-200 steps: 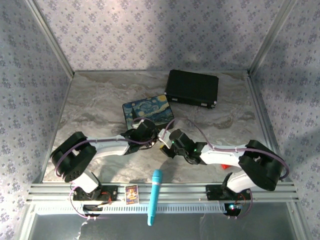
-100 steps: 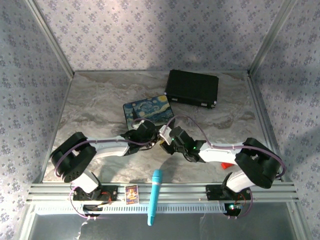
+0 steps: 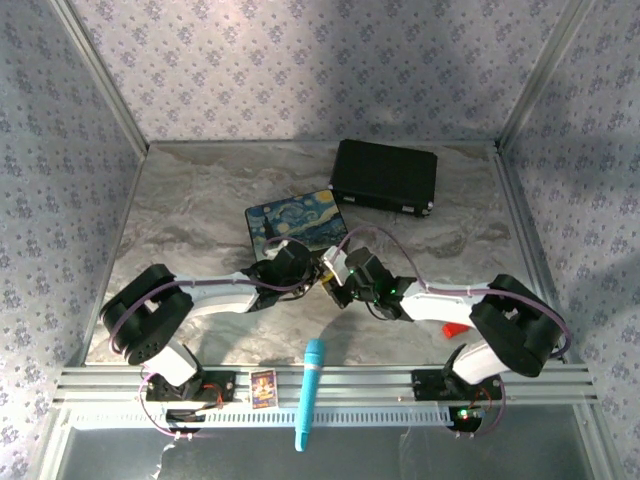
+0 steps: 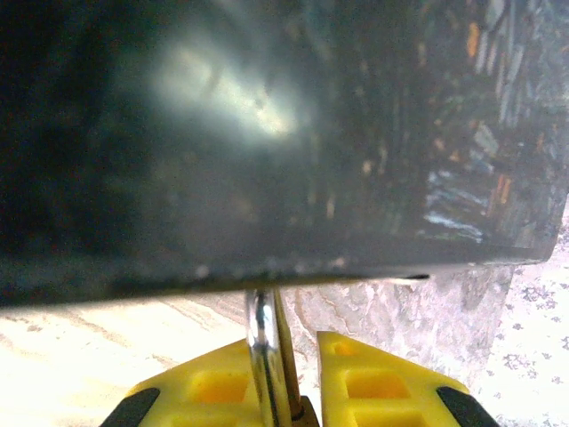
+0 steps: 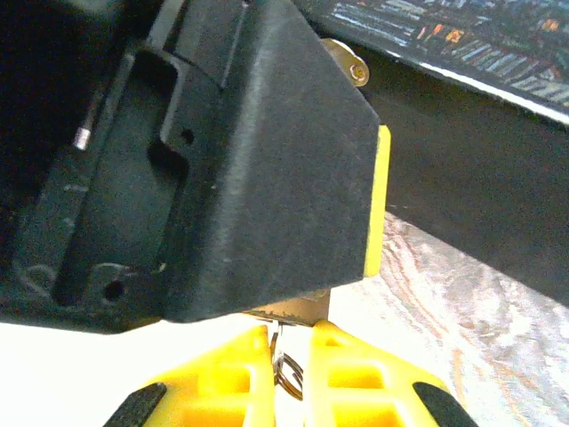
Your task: Unlock the padlock with the key
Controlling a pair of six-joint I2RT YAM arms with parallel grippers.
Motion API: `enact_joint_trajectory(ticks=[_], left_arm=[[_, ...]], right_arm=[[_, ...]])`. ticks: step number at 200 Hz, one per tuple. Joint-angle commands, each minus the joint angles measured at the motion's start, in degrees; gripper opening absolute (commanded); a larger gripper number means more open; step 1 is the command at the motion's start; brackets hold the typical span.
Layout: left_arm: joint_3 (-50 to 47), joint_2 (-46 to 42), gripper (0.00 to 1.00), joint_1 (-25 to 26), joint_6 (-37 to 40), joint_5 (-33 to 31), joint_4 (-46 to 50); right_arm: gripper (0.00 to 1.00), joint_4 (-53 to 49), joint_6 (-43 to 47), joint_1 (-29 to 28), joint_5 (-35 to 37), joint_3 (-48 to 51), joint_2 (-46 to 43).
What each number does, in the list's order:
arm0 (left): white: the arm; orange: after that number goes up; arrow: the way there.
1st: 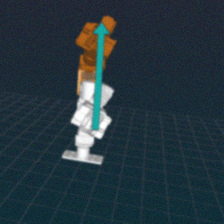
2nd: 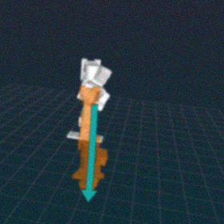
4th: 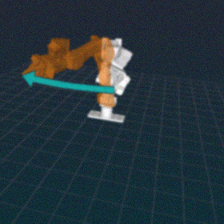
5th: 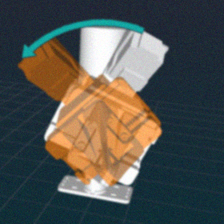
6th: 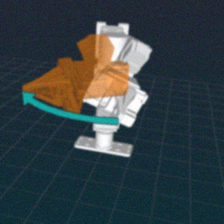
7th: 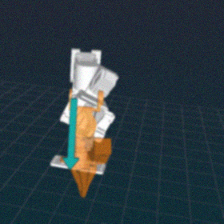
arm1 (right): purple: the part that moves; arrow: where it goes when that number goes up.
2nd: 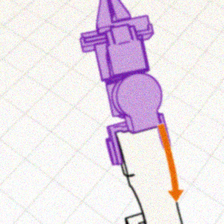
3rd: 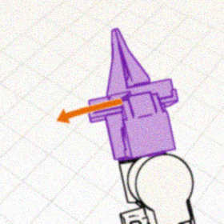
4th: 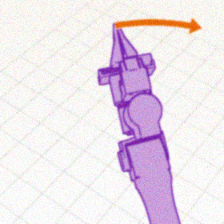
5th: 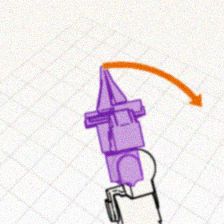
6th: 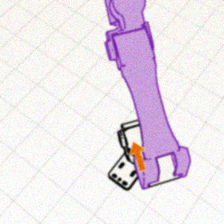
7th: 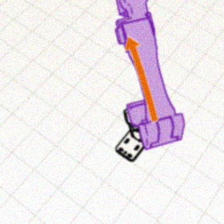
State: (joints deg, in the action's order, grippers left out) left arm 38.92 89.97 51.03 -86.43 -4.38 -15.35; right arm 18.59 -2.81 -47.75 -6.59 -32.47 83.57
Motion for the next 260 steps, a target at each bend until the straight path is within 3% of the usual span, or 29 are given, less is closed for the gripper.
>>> enact_joint_trajectory(ticks=[1, 33, 92, 146, 190, 218, 260], left_arm=[[-2.4, -1.1, 0.0, 1.5, -3.1, 7.5, 1.8], [-4.0, -1.8, 0.0, 1.5, -3.2, 8.1, -0.6], [-5.7, -3.9, 0.0, 1.5, -2.6, 8.3, -2.0], [-6.1, -5.3, 0.0, 1.5, -2.3, 7.7, -1.5], [-6.1, -6.0, 0.0, 1.5, -2.2, 7.1, -0.5], [-6.0, -6.1, 0.0, 1.5, -2.1, 6.5, 0.3], [-5.4, -5.7, 0.0, 1.4, -1.5, 5.9, 1.9]], right_arm=[[0.03, 5.4, -7.0, 5.2, -7.6, 1.3, 0.2], [0.02, 11.4, -17.2, 11.8, -19.9, 2.9, 2.8], [0.02, 21.5, -30.1, 20.0, -29.7, 5.8, 8.1], [0.06, 27.2, -37.6, 21.9, -32.6, 7.2, 10.4], [0.12, 20.7, -38.1, 22.0, -31.1, 5.8, 8.7], [0.24, 19.0, -38.6, 21.9, -29.7, 6.3, 6.7], [0.34, 14.1, -37.3, 21.4, -28.7, 7.1, 1.8]])
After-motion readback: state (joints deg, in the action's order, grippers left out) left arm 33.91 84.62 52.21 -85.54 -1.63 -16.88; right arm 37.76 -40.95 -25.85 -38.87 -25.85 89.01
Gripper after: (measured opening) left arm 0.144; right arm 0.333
